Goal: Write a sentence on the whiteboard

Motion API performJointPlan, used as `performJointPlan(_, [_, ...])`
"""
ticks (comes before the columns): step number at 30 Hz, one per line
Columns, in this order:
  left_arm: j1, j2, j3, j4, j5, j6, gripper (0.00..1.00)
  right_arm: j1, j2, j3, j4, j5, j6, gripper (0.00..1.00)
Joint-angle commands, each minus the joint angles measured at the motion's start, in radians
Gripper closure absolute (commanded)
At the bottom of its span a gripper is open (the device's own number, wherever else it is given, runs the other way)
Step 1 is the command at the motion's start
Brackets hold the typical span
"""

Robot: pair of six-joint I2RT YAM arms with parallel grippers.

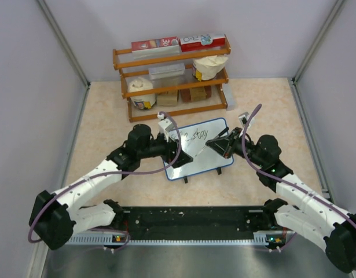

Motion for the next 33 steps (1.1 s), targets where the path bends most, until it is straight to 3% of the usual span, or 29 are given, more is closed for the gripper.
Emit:
performJointPlan(1, [-0.067, 0.085, 0.083, 0.135, 0.07, 0.015, 0.05, 0.01, -0.012, 0.02, 0.057, -0.045, 0.031, 1.0])
performJointPlan(12, [-0.119, 0.207, 0.147, 0.184, 0.104, 0.049, 0.11, 0.01, 0.004, 0.021, 0.081, -0.094, 0.073, 1.0])
performJointPlan(15, [-0.13, 0.23, 0.153, 0.195, 0.118, 0.053, 0.19, 0.008, 0.005, 0.021, 0.084, -0.098, 0.074, 1.0])
performJointPlan(18, [-0.137, 0.244, 0.168, 0.195, 0.149, 0.067, 0.41, 0.01, 0.007, 0.018, 0.082, -0.095, 0.074, 1.0])
performJointPlan(19, [-0.139, 0.247, 0.173, 0.179, 0.152, 0.07, 0.59, 0.01, 0.007, 0.02, 0.082, -0.097, 0.077, 1.0])
performJointPlan(23, [-0.14, 0.238, 0.179, 0.15, 0.152, 0.089, 1.0, 0.01, -0.001, 0.021, 0.065, -0.092, 0.074, 1.0])
performJointPlan(26, [-0.14, 0.206, 0.169, 0.147, 0.15, 0.092, 1.0, 0.008, -0.004, 0.039, 0.033, -0.107, 0.059, 1.0])
performJointPlan(29, [-0.14, 0.18, 0.167, 0.127, 0.149, 0.099, 1.0, 0.007, -0.009, 0.055, 0.018, -0.137, 0.045, 0.81])
performJointPlan(30, [-0.14, 0.172, 0.167, 0.123, 0.152, 0.101, 1.0, 0.008, -0.012, 0.058, 0.015, -0.143, 0.036, 0.64])
performJointPlan(33, [-0.14, 0.145, 0.172, 0.095, 0.156, 0.107, 1.0, 0.008, -0.021, 0.082, -0.011, -0.173, 0.013, 0.39])
